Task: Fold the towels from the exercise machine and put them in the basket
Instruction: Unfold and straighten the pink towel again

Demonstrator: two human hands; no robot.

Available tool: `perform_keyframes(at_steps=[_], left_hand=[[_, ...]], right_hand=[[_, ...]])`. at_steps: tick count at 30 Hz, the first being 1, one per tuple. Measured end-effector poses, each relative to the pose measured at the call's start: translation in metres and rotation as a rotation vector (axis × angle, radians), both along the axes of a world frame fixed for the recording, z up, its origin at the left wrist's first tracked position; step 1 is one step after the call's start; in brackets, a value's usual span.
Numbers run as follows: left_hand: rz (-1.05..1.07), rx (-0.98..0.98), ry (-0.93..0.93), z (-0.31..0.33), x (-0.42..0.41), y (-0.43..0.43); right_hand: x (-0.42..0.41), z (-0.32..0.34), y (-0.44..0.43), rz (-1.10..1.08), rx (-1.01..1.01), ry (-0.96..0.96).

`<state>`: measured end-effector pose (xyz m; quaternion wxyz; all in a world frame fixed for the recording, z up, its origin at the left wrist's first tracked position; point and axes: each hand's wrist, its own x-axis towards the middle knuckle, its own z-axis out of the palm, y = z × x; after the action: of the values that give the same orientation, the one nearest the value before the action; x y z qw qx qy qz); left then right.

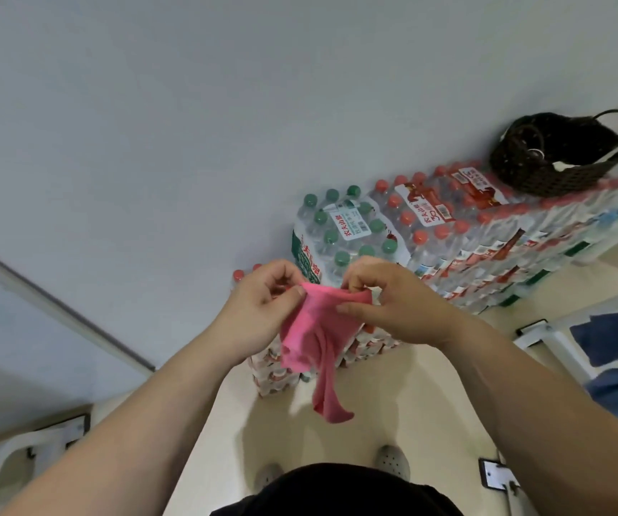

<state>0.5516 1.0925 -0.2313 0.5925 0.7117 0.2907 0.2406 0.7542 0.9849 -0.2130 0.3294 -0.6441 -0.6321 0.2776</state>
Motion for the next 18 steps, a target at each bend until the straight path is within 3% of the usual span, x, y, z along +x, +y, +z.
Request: perform_keyframes(at_steps=[10, 15, 18], left_hand=[[0.025, 0.048, 0.126, 0.012, 0.094, -0.043], [0.183, 0.053, 0.121, 0.009, 0.143, -0.068], [0.295, 0.188, 0.184, 0.007, 0.164, -0.085]], right_hand=[[0.128, -0.015, -0.054, -0.013, -0.046, -0.045], [0.197, -0.025, -0.078, 0.022, -0.048, -0.002], [0.231, -0.033, -0.089, -0.032, -0.064, -0.023]])
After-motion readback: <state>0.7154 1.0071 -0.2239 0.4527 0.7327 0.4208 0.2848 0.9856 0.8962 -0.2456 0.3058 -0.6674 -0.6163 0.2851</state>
